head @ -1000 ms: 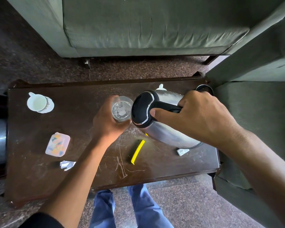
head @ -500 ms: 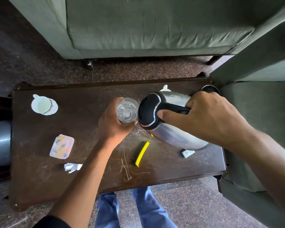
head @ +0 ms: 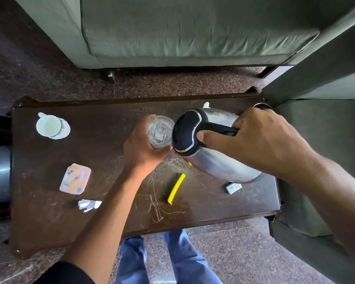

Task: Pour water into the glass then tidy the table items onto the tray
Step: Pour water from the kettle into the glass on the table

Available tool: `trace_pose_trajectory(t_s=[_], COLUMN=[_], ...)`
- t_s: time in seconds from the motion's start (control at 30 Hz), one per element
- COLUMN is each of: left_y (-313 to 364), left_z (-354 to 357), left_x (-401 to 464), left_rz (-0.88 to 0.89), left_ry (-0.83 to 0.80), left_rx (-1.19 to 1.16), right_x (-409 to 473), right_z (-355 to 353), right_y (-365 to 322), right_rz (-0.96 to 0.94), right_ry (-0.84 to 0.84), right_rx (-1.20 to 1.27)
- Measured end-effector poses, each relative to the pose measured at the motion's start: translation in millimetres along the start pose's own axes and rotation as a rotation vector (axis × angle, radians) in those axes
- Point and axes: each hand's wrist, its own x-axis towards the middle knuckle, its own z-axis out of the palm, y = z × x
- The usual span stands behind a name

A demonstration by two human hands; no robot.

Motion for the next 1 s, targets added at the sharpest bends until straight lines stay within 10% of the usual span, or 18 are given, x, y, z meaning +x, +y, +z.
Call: trace_pose_trajectory(t_s=[0.53,1.0], left_y=[4,0], left_z=[2,-12], left_x=[-1,7], left_rz=[-0.004,-0.043], left_ry=[0.001,0.040], left_rx=[-0.030,-0.088], right_x=[2,0], right_z=[6,30], right_y=[1,24], right_rz=[0.022,0.013], right_ry=[-0.002,-0.021], right_rx=[0.041,0.567])
